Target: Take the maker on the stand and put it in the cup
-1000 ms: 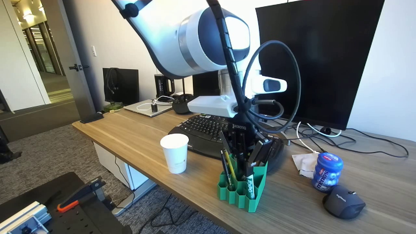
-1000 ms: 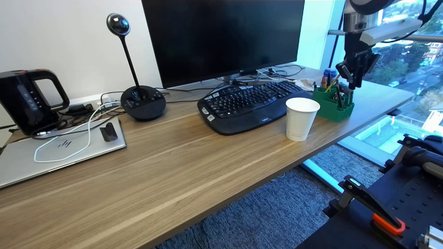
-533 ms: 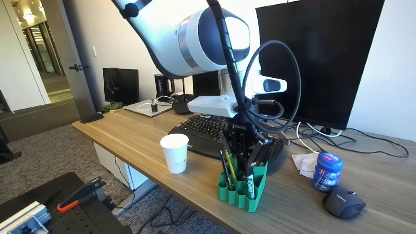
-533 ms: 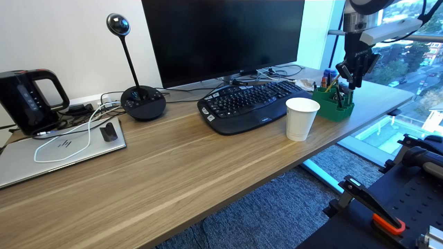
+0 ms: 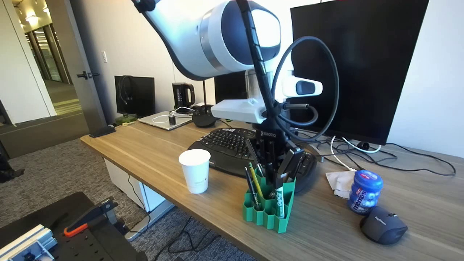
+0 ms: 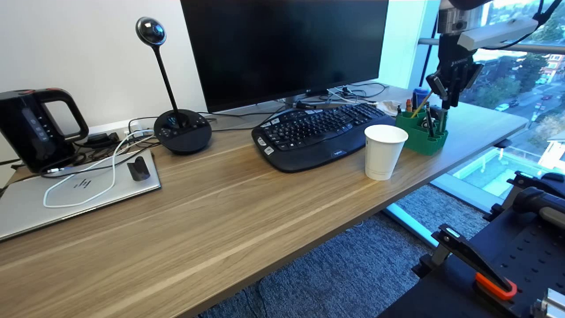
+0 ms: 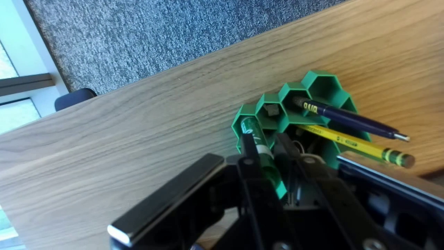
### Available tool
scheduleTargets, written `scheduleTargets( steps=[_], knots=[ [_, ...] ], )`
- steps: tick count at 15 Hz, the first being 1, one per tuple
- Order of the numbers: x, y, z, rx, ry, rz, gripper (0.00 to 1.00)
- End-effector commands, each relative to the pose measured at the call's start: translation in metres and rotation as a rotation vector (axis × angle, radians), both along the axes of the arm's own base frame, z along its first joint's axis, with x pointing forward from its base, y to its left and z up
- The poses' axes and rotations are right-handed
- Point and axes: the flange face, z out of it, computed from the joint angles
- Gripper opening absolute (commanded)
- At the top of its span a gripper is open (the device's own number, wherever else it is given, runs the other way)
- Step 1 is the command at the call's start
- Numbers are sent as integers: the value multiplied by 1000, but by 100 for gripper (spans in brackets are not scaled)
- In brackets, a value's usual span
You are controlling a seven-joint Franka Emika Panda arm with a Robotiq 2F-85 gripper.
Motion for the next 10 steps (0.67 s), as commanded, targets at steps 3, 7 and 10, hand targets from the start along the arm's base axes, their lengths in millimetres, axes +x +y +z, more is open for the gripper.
scheduleTargets(
  steps=[3,7,10],
  knots=[
    [5,2,40,68,-38,0,5],
    [7,4,61,98,-62,-1,5],
    [7,6,75,110,-79,2,5]
  ],
)
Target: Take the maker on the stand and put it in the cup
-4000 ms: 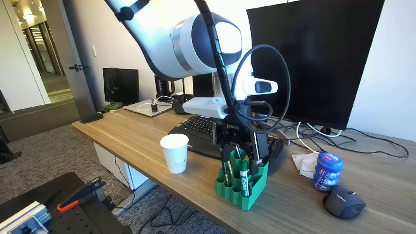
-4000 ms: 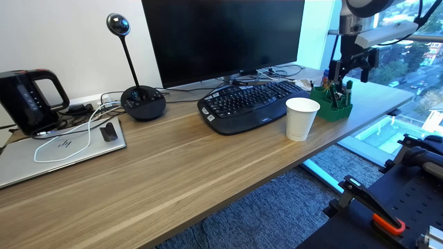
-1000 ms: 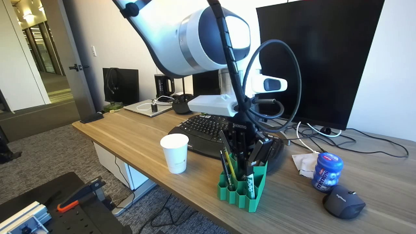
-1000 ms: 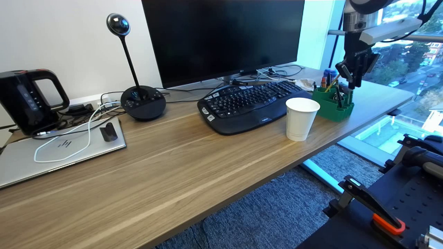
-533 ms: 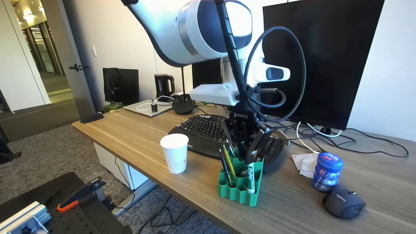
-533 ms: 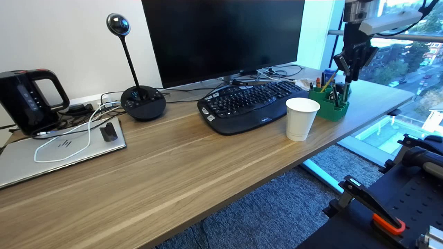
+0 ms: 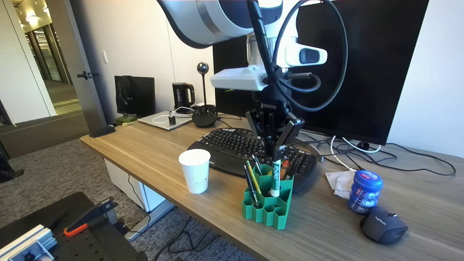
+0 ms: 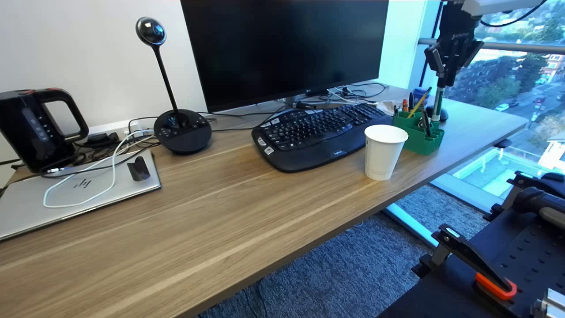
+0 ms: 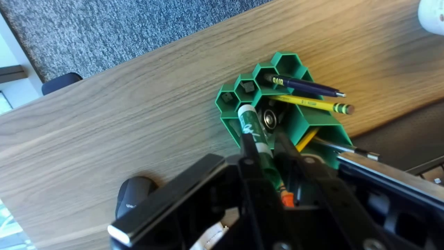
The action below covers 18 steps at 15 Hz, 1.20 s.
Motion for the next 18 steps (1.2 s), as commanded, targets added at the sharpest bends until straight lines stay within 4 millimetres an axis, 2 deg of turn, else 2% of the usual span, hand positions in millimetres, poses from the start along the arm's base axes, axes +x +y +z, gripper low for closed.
scheduleTargets(
  steps=[1,10,18],
  knots=[
    [0,3,24,39,-21,16,5],
    [-3,15,54,64,-72,57,5],
    [-21,37,78,81,-104,149,5]
  ],
)
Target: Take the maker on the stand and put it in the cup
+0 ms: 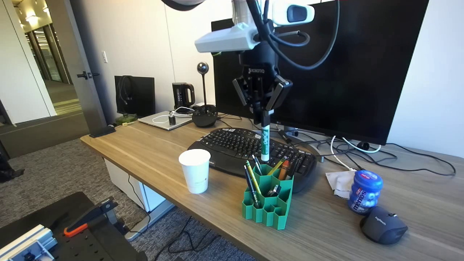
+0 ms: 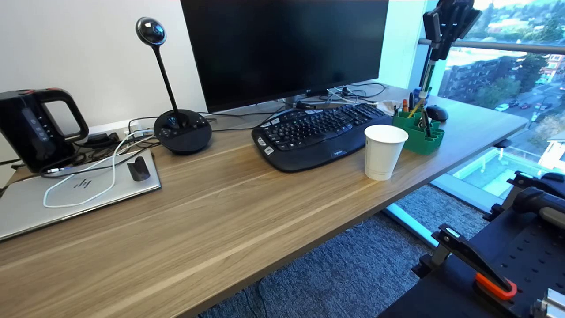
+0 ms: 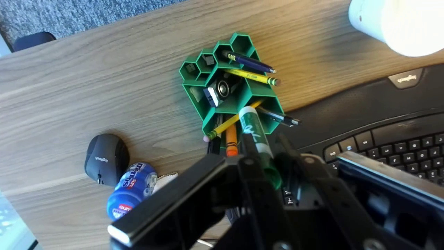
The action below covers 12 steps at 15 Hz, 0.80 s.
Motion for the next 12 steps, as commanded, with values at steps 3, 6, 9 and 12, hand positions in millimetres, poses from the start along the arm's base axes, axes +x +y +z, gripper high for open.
scheduleTargets(
  steps=[3,6,9,12],
  knots=[
    [-24,18,15,28,-6,71,5],
    [-30,27,17,41,-4,106,5],
    [-34,32,19,58,-8,141,5],
    [-34,37,23,68,-22,158,5]
  ],
)
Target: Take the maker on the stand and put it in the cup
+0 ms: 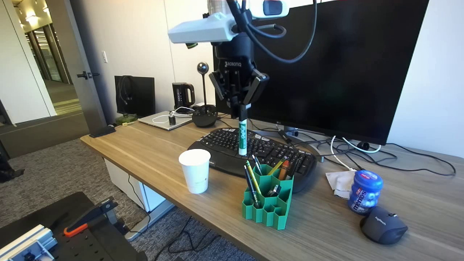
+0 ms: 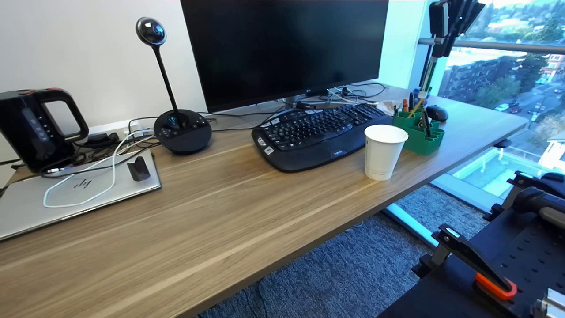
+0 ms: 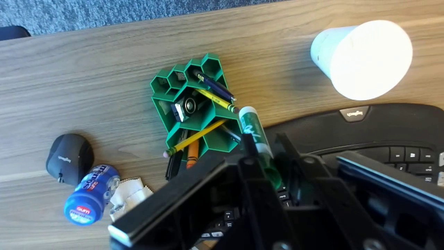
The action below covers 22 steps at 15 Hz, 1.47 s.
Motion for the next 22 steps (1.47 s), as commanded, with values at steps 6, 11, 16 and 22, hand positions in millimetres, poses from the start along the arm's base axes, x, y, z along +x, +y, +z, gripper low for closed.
scheduleTargets(
  steps=[6,11,16,22],
  knots=[
    [-5,33,16,21,-33,61,5],
    [-12,65,16,22,-25,126,5],
    [-33,89,19,31,-7,197,5],
    [-56,93,10,68,52,290,5]
  ],
)
